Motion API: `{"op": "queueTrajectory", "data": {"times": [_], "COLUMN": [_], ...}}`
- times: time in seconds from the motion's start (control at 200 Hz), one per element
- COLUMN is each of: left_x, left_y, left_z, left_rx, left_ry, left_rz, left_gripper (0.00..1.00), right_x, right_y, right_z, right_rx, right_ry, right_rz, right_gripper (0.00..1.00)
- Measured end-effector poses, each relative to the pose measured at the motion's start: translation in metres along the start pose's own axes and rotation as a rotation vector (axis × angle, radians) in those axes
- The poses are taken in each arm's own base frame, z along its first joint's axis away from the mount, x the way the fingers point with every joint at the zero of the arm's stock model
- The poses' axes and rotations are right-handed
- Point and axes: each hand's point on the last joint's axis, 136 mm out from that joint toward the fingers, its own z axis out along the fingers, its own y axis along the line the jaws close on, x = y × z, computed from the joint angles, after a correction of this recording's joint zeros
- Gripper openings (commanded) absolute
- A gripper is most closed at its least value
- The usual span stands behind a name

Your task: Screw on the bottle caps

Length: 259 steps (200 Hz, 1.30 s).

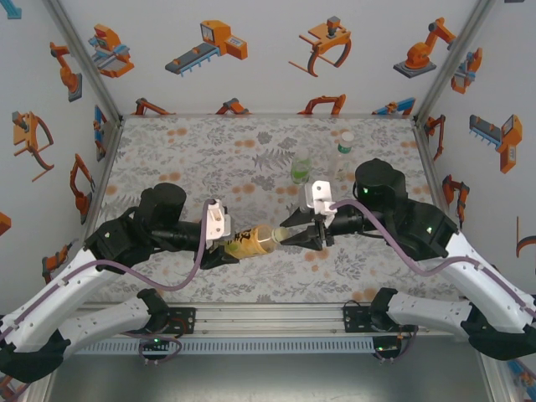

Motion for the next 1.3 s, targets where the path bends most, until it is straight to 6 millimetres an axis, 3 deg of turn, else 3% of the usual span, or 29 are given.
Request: {"op": "queueTrajectory", "data": {"times": [0.135,0.2,0.34,0.481,0.686,0.896,1.132,1.297], "left_x": [0.0,0.001,0.002,0.006,0.008,0.014,0.016,0.017], "left_y": [0.0,0.0,0.001,0.005,0.013,0.017,0.019,0.021], "left_z": [0.0,0.0,0.0,0.002,0.007,0.015,0.017,0.017], "left_rx": [0.001,0.0,-0.006,-0.024,-0.05,-0.045,-0.052,-0.059], "left_ry": [0.0,0.002,0.011,0.031,0.044,0.064,0.076,0.079], "left_rz": [0.002,0.001,-0.002,-0.008,-0.009,-0.019,-0.022,-0.021], "left_gripper": [0.0,0.0,0.0,0.0,0.0,0.0,0.0,0.0], "right_x": [0.0,0.0,0.003,0.012,0.035,0.071,0.088,0.088], "right_y": [0.0,-0.001,-0.009,-0.022,-0.049,-0.057,-0.059,-0.062], "right_z": [0.0,0.001,0.002,0.001,-0.009,-0.021,-0.025,-0.024], "right_rx": [0.002,0.006,0.048,0.144,0.359,0.551,0.627,0.641], "right_ry": [-0.002,-0.004,-0.002,-0.01,-0.029,-0.054,-0.116,-0.116], "right_rz": [0.006,0.024,0.137,0.365,0.893,1.443,1.681,1.676], "right_gripper": [0.13,0.0,0.0,0.0,0.0,0.0,0.0,0.3]}}
